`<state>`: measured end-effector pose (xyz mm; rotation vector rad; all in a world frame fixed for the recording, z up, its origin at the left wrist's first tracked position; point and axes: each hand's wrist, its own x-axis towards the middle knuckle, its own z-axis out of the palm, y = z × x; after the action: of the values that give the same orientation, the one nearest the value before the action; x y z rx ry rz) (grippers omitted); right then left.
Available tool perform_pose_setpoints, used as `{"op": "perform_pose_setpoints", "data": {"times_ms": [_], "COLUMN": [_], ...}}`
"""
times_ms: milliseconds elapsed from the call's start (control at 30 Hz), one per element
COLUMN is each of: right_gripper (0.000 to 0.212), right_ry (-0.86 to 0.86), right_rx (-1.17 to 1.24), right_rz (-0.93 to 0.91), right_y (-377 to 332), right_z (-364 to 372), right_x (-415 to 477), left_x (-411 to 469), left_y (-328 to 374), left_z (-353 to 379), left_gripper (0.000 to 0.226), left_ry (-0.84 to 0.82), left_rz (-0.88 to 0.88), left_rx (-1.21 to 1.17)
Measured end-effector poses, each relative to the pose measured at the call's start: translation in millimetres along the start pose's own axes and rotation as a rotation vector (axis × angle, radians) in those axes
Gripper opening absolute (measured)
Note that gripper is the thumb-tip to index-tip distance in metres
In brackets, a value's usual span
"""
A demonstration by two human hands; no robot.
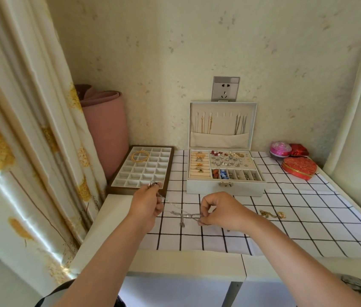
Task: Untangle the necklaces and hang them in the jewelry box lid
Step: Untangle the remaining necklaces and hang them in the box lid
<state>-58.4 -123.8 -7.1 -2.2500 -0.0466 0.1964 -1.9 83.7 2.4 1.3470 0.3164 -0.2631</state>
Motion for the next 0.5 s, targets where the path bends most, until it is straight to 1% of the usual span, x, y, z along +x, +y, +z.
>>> {"op": "perform_pose_setpoints", "data": {"times_ms": [67, 167, 233, 300, 367, 500], "right_gripper": [0.014, 0.015, 0.024, 0.037, 0.045, 0.046], "right_ry": [-0.027, -0.006, 0.001, -0.003, 0.003, 0.022], "right_rx": [-0.067, -0.144, -0.208, -0.247, -0.264, -0.269], "right_rz": [0.000, 0.016, 0.019, 0.016, 0.000, -0.027], "right_y": [1.8, 3.9, 3.4, 3.7, 4.1, 2.9], "right_z": [-1.3, -0.7, -1.3, -2.6, -3.5, -4.8], "right_x": [-3.0, -3.8, -4.0, -4.5, -5.8, -7.8], "left_x": [2.1, 4.2, 6.9, 10.9, 14.1, 12.9], "left_y": [-1.6, -3.2, -6.9, -13.2, -18.9, -25.9], "left_z": [-0.2, 0.6, -0.9, -4.8, -9.2, -9.0], "left_gripper": [0.013, 0.014, 0.012, 0.016, 0.027, 0.040], "left_ry": [-0.007, -0.017, 0.029, 0.038, -0.006, -0.143], "left_rz": [0.013, 0.078, 0.195, 0.302, 0.347, 0.396], "left_rx": [0.125, 0.261, 0.473, 0.671, 0.819, 1.200]}}
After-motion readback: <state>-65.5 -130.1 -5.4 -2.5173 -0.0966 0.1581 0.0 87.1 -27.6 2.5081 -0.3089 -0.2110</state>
